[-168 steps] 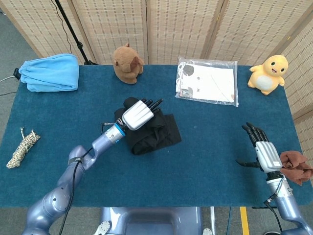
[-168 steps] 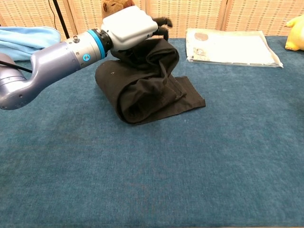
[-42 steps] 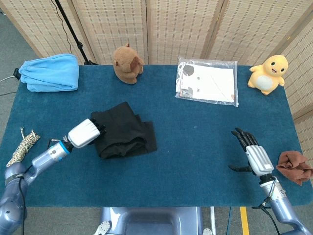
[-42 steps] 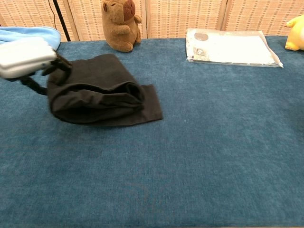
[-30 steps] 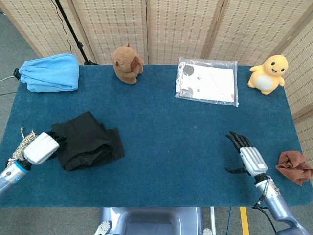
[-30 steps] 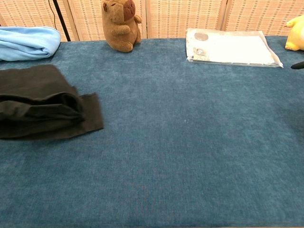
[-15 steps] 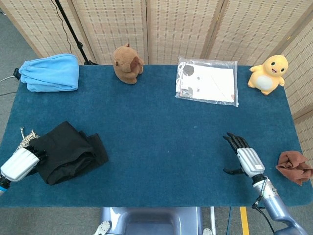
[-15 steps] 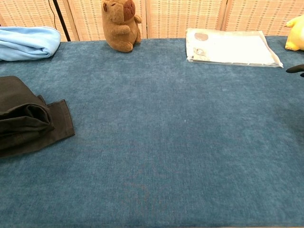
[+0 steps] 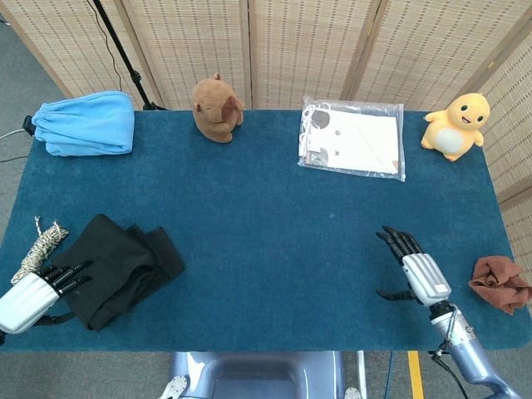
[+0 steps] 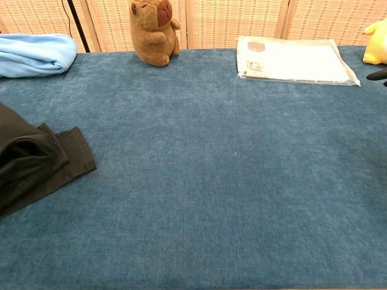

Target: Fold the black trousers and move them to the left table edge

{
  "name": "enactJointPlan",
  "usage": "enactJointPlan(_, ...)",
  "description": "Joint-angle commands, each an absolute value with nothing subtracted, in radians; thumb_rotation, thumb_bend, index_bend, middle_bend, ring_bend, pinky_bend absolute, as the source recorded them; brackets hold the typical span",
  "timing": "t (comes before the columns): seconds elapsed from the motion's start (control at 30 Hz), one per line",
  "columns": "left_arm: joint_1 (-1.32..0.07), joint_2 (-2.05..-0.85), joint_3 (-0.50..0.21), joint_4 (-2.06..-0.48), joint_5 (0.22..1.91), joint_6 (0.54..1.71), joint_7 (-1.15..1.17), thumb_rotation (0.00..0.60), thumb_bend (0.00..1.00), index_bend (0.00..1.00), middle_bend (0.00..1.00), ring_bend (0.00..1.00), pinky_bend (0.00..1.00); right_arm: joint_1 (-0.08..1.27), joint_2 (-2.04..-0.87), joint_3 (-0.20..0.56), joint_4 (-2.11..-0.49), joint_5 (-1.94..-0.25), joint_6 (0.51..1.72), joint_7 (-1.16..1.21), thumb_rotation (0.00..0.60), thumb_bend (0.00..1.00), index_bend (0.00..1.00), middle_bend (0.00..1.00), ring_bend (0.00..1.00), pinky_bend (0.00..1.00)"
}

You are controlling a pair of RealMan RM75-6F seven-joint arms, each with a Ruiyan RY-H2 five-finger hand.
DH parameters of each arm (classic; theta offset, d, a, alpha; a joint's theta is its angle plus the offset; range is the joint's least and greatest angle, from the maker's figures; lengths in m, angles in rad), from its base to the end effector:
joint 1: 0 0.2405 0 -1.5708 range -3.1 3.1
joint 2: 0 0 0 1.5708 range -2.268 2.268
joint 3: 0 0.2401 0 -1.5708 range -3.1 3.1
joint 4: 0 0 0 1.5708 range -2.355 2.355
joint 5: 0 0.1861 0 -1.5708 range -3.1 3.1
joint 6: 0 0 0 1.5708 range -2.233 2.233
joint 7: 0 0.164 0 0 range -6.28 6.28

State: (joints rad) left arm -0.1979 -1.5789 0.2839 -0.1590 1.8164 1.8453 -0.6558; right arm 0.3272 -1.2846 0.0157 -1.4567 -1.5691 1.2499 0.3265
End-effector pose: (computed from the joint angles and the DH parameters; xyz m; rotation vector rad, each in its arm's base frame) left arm -0.3402 0.2009 0.1367 -2.1139 -0.4687 -0.9369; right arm -0.2542 -0.2545 0.0917 1.6206 -1.2042 1.1340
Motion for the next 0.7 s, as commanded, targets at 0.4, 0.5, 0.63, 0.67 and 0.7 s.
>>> enactJointPlan(0.4,-0.164,-1.494,0.137,-0.342,1.664,1.814,-0.734,0.432,0.00,0.00,0.00,0.01,0.18,0.303,-1.266,0.009,-1.498,-1.612,1.327,0.277,0.600,0.00,0.00,0.00,0.00,0.00)
enactJointPlan(0.5,-0.180,-1.458,0.097,-0.481,1.617,1.744,-0.682,0.514,0.00,0.00,0.00,0.00,0.12,0.291,-1.278,0.022,-1.484,-1.613,1.364,0.221,0.600,0.00,0.00,0.00,0.00,0.00)
enactJointPlan(0.63,-0.222,-1.348,0.055,-0.870,1.544,1.573,-0.485,0.599,0.00,0.00,0.00,0.00,0.02,0.254,-1.336,0.085,-1.419,-1.601,1.500,0.030,0.600,0.00,0.00,0.00,0.00,0.00)
enactJointPlan(0.67,-0.231,-1.301,0.042,-1.010,1.512,1.526,-0.395,0.600,0.00,0.00,0.00,0.00,0.01,0.245,-1.357,0.097,-1.404,-1.596,1.530,-0.002,0.600,0.00,0.00,0.00,0.00,0.00)
enactJointPlan(0.7,-0.234,-1.269,0.031,-1.105,1.485,1.496,-0.337,0.600,0.00,0.00,0.00,0.00,0.00,0.239,-1.367,0.106,-1.396,-1.589,1.544,-0.016,0.600,0.00,0.00,0.00,0.00,0.00)
